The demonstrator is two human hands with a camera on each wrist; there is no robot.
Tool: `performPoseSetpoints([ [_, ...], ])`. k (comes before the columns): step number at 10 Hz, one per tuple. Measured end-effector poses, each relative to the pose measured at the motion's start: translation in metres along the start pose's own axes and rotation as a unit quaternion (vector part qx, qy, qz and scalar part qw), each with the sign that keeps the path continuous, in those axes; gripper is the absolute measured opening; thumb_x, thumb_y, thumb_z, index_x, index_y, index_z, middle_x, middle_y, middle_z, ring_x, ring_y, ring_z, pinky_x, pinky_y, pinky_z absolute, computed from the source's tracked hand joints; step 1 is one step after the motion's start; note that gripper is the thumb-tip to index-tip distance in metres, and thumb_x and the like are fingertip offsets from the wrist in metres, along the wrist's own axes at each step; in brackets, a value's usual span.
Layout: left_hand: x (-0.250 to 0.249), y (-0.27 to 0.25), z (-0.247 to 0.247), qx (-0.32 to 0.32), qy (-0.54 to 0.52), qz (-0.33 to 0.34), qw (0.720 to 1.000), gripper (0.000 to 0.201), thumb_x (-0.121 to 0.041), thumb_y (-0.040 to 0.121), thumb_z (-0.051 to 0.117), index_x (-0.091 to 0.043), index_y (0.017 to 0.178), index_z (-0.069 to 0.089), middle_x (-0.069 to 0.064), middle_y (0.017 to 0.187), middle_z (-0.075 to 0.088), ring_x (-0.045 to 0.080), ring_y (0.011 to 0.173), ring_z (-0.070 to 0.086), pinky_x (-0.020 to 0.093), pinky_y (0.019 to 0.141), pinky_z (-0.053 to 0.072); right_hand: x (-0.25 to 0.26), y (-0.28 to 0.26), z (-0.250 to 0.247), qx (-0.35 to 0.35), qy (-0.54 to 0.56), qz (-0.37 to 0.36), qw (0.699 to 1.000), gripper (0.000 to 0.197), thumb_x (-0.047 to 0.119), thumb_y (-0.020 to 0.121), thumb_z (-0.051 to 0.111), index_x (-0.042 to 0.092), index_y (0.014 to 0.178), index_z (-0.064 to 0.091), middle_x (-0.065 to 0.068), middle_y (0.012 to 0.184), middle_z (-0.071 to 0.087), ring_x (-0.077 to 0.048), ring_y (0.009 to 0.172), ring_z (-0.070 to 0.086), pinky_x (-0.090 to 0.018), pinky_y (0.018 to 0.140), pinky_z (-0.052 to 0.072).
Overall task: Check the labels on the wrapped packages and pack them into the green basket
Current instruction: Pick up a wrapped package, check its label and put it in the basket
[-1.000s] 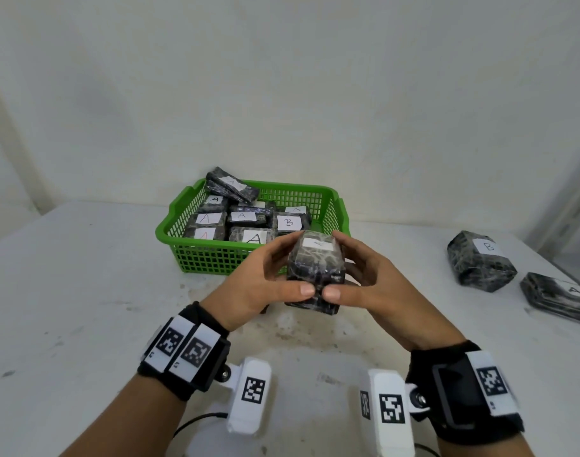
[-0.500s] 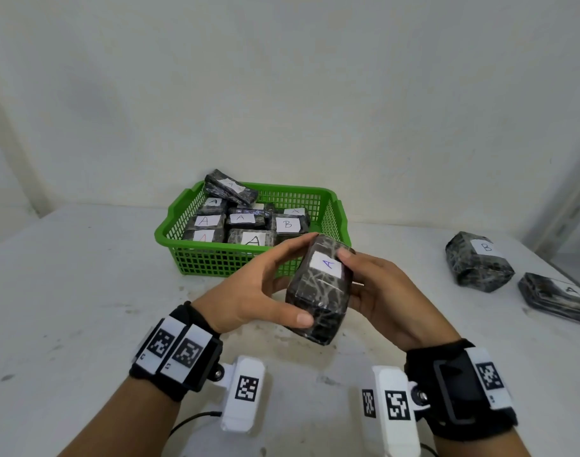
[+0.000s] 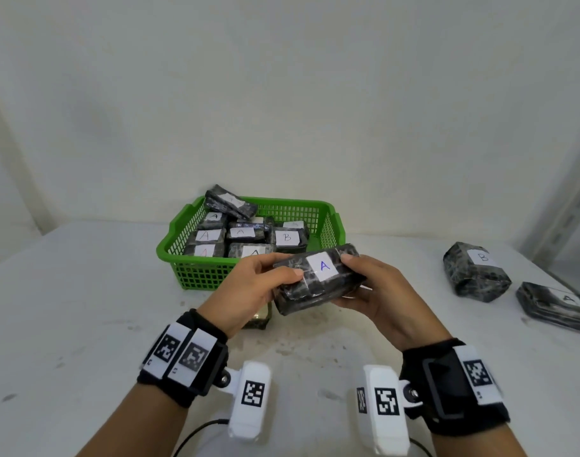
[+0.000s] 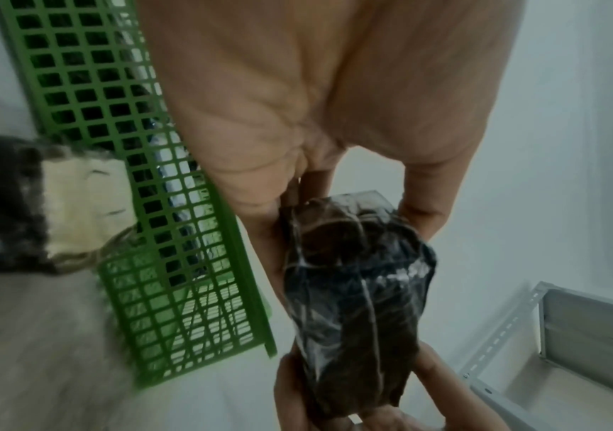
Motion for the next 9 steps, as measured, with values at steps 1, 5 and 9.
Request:
performPoseSetpoints([
  [1,-0.014,0.007,-0.003,0.006,0.02,-0.001,1.0,0.026,0.0,0.092,0.061,0.003,0.117,0.065,0.019,0.113,0.073,0.024,0.097,0.07,0.034,0.086,0.059,0.015,0.008,0.005,-0.005,-0.054,-0.006,0.999,0.015,0.023,0.098,0.068,0.01,0.093,0.074,-0.003,0.082,0.076,-0.016,0.073,0.07,-0.03,0.071,0.059],
  [5,-0.1,0.121,-0.112,-0.24,0.347,-0.008,0.907,0.049,-0.042,0.085,0.068,-0.006,0.118,0.069,0.005,0.117,0.067,0.024,0.1,0.062,0.031,0.091,0.045,0.057,0.114,0.034,-0.053,-0.058,0.041,0.996,0.017,0.014,0.094,0.075,0.004,0.105,0.068,-0.011,0.089,0.07,-0.021,0.078,0.068,-0.034,0.065,0.061],
  [9,-0.082,0.173,-0.171,-0.15,0.617,-0.211,0.743,0.041,-0.014,0.106,0.04,0.003,0.144,0.045,0.018,0.151,0.044,0.03,0.141,0.04,0.03,0.111,0.031,0.032,0.225,0.051,-0.116,-0.141,0.106,0.977,0.021,0.018,0.093,0.078,0.003,0.089,0.062,-0.017,0.098,0.067,-0.034,0.093,0.068,-0.049,0.073,0.064],
])
Point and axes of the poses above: each hand's wrist, its own y-axis towards the middle knuckle, its own z-axis out of the palm, x = y × z, the point moved 2 cm from there along y, towards the middle knuckle
